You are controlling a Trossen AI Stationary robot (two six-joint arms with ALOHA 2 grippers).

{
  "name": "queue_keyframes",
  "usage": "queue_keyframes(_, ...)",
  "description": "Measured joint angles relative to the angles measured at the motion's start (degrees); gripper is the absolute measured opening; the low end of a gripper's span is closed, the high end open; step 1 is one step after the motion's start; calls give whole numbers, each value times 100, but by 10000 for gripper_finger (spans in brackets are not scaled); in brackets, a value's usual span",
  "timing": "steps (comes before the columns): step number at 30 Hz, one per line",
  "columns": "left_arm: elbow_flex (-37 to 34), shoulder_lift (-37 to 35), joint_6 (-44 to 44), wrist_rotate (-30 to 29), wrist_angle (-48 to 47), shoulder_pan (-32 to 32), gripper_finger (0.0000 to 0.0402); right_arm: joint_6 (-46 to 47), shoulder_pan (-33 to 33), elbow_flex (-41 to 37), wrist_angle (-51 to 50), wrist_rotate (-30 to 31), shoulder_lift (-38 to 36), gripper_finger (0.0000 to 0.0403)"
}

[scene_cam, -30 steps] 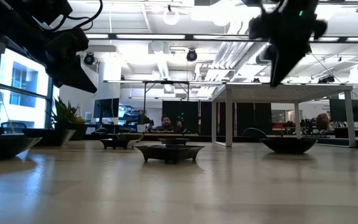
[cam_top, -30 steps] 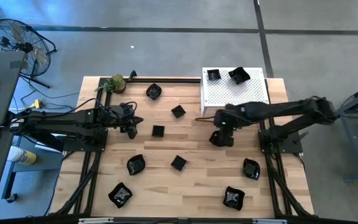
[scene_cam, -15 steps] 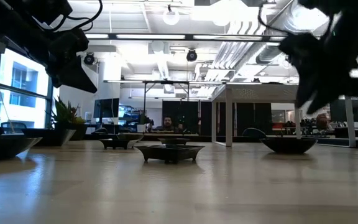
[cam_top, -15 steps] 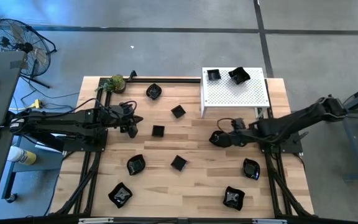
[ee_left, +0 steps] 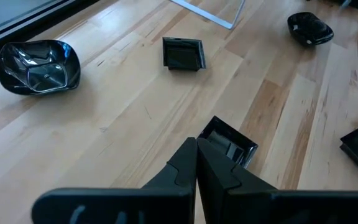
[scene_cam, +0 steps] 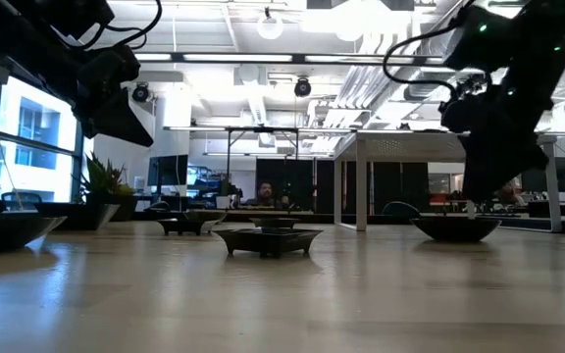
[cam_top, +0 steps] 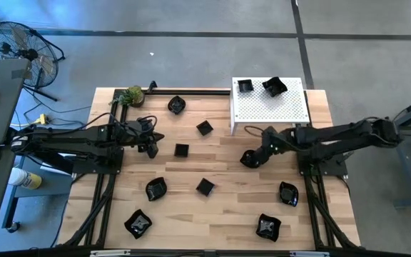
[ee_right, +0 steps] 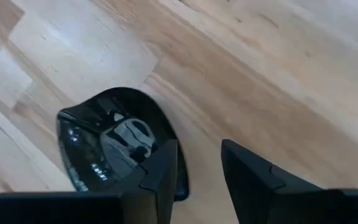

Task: Pick & Place Mini shaped plates
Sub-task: Put the leaf-shaped plate on the shelf

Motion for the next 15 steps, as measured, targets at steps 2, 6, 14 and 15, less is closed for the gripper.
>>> queue_keyframes(2, 0, 0, 0, 0, -2, 0, 1, -391, -234, 0, 20, -229, 0, 121)
queue_keyframes(6, 0, 1, 6, 2, -1, 0, 1, -760, -579, -176, 324, -713, -2, 121)
queue_keyframes(14, 2, 0, 13, 2, -3, 0, 1, -484, -717, -1005, 1362, -1366, 2, 121)
queue_keyframes(15, 2, 1, 16, 2, -4, 0, 1, -460, -717, -1059, 1524, -1442, 2, 121)
